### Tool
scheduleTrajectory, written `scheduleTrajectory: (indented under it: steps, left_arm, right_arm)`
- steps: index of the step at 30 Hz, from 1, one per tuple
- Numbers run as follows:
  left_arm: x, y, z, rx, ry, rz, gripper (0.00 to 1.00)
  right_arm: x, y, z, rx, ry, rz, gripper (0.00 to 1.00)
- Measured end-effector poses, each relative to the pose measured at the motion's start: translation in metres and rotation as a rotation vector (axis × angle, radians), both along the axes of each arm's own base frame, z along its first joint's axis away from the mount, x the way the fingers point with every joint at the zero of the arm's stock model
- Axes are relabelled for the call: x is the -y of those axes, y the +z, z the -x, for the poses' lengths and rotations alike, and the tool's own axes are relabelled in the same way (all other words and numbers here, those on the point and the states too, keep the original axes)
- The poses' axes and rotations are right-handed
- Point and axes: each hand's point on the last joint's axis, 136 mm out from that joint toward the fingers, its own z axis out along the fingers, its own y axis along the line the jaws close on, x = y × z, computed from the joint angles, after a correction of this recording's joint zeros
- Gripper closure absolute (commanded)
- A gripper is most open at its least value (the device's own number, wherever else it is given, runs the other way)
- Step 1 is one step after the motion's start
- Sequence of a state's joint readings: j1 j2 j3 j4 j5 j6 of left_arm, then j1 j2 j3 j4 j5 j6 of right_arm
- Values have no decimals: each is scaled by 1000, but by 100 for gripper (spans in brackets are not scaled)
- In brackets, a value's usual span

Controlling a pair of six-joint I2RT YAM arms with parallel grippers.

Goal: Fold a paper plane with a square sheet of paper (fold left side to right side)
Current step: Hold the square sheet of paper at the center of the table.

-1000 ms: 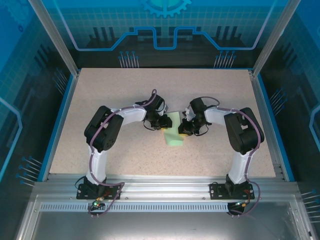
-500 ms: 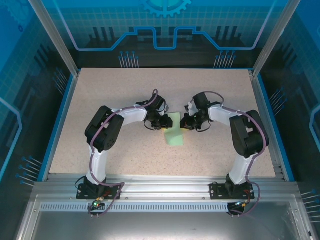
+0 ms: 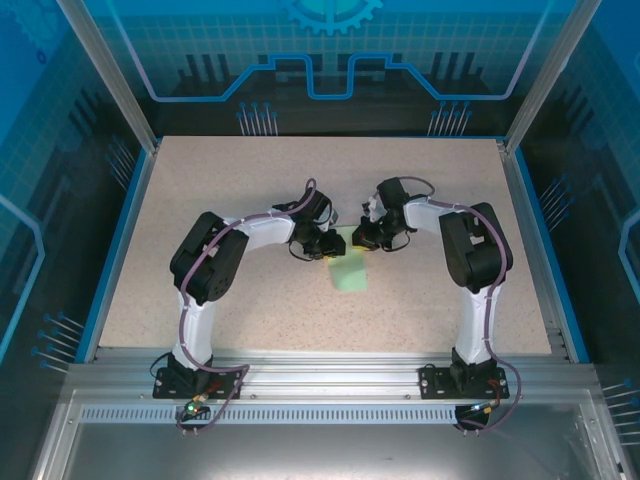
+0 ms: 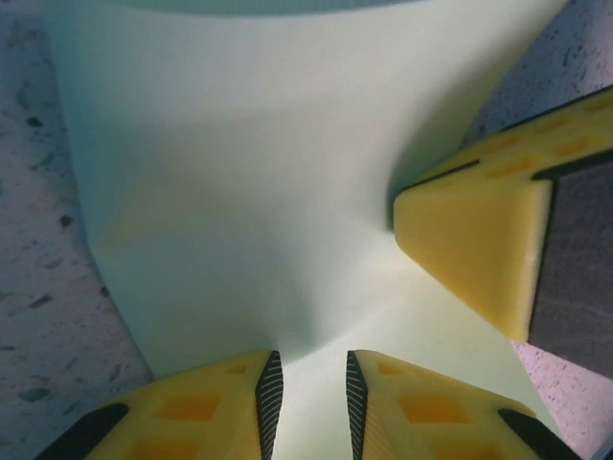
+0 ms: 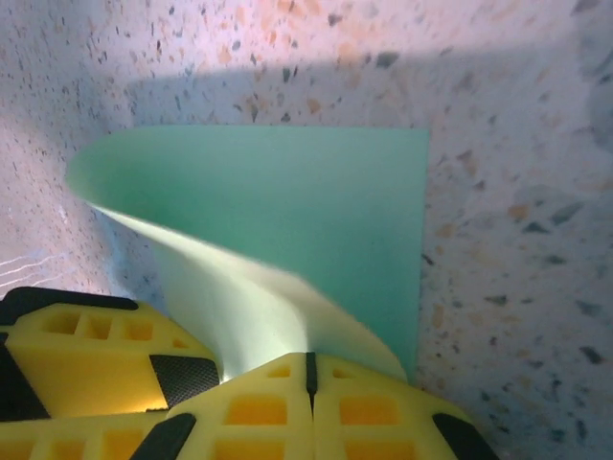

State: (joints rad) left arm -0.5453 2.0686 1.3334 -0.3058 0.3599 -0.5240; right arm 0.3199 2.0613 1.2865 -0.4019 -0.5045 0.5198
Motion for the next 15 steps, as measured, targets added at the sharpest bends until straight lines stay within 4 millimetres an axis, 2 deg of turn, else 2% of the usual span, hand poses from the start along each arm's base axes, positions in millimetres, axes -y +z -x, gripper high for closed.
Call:
scheduleTrajectory:
  steps: [5, 11, 15]
  left_arm:
    - [2, 4, 1, 10, -7, 5, 65]
    - [4, 19, 17, 26, -34, 28, 64]
    - [8, 25, 20, 41, -50, 52, 65]
  right_arm:
    - [1, -1, 0, -2, -1, 9, 95]
    - [2, -2, 0, 0, 0, 12, 95]
    - [2, -2, 0, 1, 0, 12, 95]
